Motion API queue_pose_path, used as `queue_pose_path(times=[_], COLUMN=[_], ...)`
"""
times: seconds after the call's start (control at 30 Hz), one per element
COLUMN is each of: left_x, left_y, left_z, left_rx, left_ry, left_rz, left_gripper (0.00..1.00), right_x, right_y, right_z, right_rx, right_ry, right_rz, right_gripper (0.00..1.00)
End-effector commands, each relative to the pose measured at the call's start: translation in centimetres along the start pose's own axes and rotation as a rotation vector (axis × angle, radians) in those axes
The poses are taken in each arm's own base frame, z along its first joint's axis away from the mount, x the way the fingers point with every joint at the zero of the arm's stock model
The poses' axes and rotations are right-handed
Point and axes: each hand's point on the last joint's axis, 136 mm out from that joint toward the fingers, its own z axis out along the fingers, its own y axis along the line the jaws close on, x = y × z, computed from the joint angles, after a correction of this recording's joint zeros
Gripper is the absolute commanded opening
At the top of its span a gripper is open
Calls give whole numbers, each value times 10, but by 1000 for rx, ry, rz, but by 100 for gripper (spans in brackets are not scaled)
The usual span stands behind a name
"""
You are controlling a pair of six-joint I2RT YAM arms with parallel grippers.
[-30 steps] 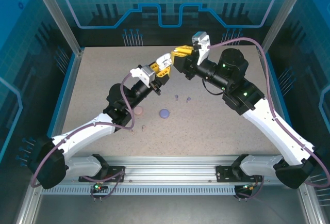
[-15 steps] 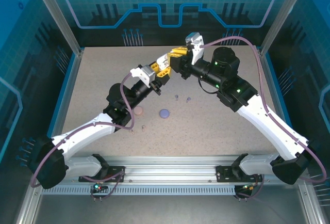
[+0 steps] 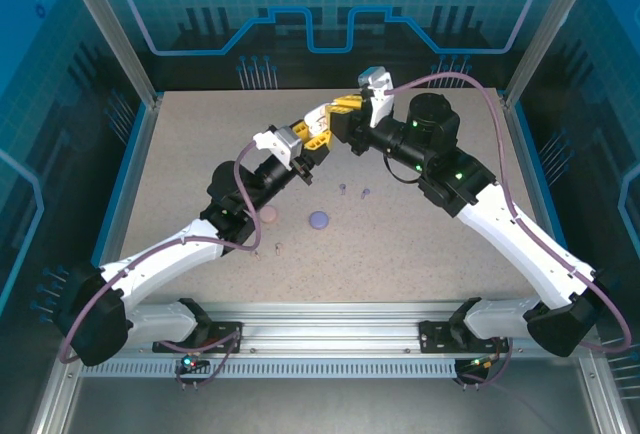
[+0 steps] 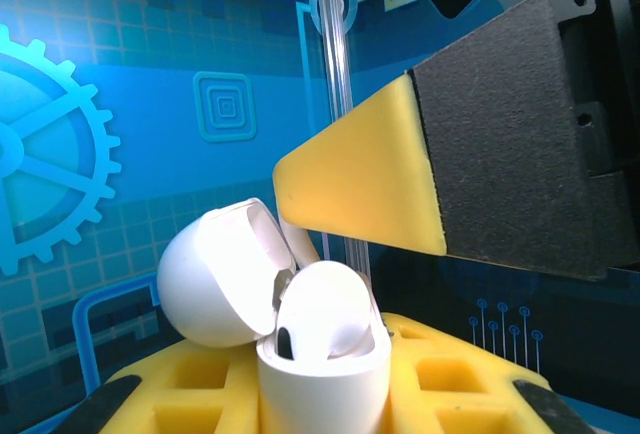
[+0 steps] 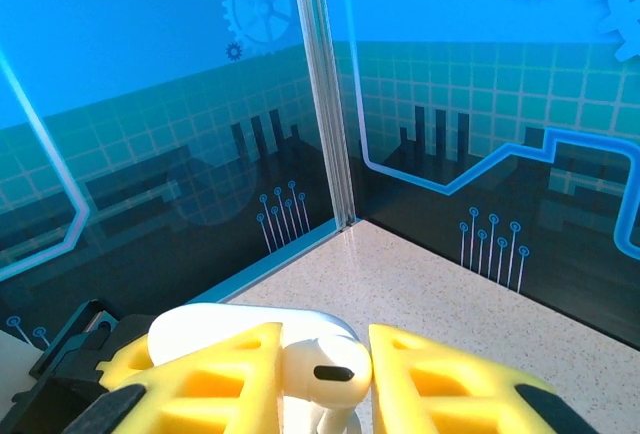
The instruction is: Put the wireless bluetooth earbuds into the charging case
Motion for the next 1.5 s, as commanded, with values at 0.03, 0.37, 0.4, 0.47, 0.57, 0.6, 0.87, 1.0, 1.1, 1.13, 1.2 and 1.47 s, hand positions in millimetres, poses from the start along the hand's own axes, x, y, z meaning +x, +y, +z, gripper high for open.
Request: queue_pose_path(times=[0.03, 0.37, 0.4, 0.47, 0.57, 0.6, 0.87, 1.0, 1.1, 1.13, 1.2, 1.47], left_x=[-34, -33, -33, -35, -35, -35, -35, -36, -36, -35, -35, -36], left_y=[-3, -3, -3, -3, -3, -3, -4, -3, -3, -3, -4, -3], left_z=[-1, 1, 1, 1, 1, 1, 1, 2, 2, 3, 2, 2], left_rx=[15, 14, 14, 14, 15, 15, 16, 16, 16, 16, 17, 14], left_ry=[-90, -89, -89, -94, -95, -94, -95, -96, -96, -93, -94, -94], left_rz=[13, 10, 10, 11, 9, 9, 8, 7, 6, 6, 5, 5], left_gripper=[0, 0, 0, 0, 0, 0, 0, 0, 0, 0, 0, 0], right_x=[0, 10, 12, 14, 18, 19, 29, 32, 34, 34, 35, 34], right_y=[-12, -13, -13, -13, -12, -12, -9, -9, -6, -6, -5, -1], right_z=[1, 0, -1, -1, -2, -3, -1, -2, -3, -3, -3, -3], right_rx=[35, 45, 47, 49, 56, 59, 97, 107, 96, 95, 87, 67], right_ry=[-11, 30, 35, 41, 52, 58, 98, 106, 108, 111, 113, 113], right_rz=[1, -43, -49, -60, -85, -99, -225, -250, -260, -262, -262, -251], right_gripper=[25, 24, 24, 24, 24, 24, 24, 24, 24, 24, 24, 30])
